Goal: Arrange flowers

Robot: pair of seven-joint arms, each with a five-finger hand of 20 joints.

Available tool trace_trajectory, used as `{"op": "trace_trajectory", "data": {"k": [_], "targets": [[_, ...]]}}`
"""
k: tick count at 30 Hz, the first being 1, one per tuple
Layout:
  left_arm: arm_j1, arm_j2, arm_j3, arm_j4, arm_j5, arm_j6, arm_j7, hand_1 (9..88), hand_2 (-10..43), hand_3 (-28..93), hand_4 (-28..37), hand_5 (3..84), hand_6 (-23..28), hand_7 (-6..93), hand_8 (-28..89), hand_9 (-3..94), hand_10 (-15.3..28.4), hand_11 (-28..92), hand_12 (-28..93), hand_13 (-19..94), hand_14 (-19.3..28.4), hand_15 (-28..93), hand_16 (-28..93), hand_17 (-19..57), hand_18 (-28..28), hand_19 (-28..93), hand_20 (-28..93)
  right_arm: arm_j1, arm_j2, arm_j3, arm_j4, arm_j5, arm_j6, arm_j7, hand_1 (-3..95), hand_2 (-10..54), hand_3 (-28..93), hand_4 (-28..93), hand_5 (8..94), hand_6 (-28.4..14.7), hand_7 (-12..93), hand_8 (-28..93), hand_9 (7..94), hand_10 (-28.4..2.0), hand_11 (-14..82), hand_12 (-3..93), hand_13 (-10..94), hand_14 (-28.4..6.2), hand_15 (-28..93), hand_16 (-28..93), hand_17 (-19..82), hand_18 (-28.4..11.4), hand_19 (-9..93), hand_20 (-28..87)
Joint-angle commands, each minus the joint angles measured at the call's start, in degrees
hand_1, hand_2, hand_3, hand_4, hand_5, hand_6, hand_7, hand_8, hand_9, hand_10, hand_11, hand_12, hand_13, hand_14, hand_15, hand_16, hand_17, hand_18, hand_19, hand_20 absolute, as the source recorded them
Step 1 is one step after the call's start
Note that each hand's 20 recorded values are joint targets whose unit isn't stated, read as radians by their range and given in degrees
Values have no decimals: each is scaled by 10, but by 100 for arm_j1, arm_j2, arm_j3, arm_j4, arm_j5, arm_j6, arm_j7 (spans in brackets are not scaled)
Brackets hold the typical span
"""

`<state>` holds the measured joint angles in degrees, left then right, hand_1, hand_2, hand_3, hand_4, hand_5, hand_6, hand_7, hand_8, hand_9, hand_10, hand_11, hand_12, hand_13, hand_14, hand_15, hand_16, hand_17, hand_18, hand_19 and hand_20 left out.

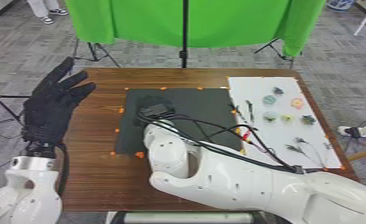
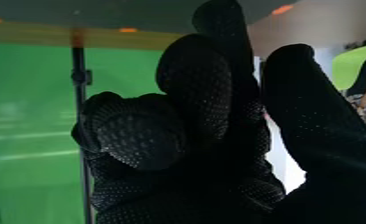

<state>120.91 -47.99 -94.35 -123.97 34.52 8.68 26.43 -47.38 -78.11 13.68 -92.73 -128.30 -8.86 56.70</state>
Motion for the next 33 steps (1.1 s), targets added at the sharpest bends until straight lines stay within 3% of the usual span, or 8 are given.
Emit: {"op": "trace_trajectory", "data": {"k": [1,16,17,18,30,31,32,33], "targets": [[90,-435,-85,8,169,-175,-453,236,50,797,-247,336,63,130,-102,336,184,209,115,267,273,494,-66,-67,284,536,152,-713,70,527,-126,-13,-890,-139,364,15,737,-262,842,-44,152,-118,860,-144,501,213,848,-100,726,166,456,-277,932,416],[-127,-481,8,110,210,-239,-577,237,50,796,-247,338,64,131,-102,336,185,211,114,267,273,494,-66,-67,284,536,154,-929,-38,779,-188,328,-1631,-271,344,29,745,-245,742,-91,131,-111,777,-172,505,202,770,-117,758,151,394,-283,932,379],[-208,-582,-48,135,290,-360,-802,237,50,796,-247,337,64,131,-102,336,186,211,114,267,273,494,-66,-67,284,536,155,-1104,-84,927,-234,208,-1767,-342,343,29,746,-244,742,-91,131,-111,776,-172,506,201,769,-118,759,150,391,-283,932,378],[-170,-350,116,156,148,-206,-384,237,50,796,-247,337,64,131,-102,336,186,212,114,267,273,494,-66,-67,284,536,155,-861,34,668,-273,354,-1632,-337,343,29,747,-244,742,-91,131,-111,776,-173,505,200,768,-119,760,149,389,-283,932,376],[-330,-424,116,225,200,-344,-504,237,51,797,-249,338,64,130,-102,336,185,212,115,268,273,497,-66,-67,284,537,157,-1075,-45,895,-541,453,-2157,-746,343,40,749,-244,741,-89,132,-112,767,-182,503,200,754,-124,766,144,370,-282,932,364],[-277,-541,15,190,275,-381,-749,237,52,796,-249,339,64,131,-102,336,185,212,115,268,273,497,-66,-66,284,537,157,-1485,-207,1264,-554,112,-2483,-1006,342,40,749,-243,739,-89,132,-112,764,-181,504,200,752,-124,767,144,368,-281,932,363],[-125,-921,-220,67,466,-491,-1476,236,52,797,-248,339,64,131,-102,336,185,212,115,268,273,498,-66,-66,284,537,158,-2239,-493,1835,-657,-245,-3044,-1217,342,40,750,-243,738,-89,132,-112,763,-182,505,200,751,-124,768,143,367,-281,932,363],[282,-628,-265,-114,268,-131,-846,237,53,795,-248,339,64,131,-102,336,185,213,115,268,272,497,-66,-66,284,537,158,-2247,-603,1844,-617,-693,-3154,-1658,342,40,750,-243,737,-88,132,-112,761,-182,505,201,748,-124,769,143,365,-281,932,362]]}}
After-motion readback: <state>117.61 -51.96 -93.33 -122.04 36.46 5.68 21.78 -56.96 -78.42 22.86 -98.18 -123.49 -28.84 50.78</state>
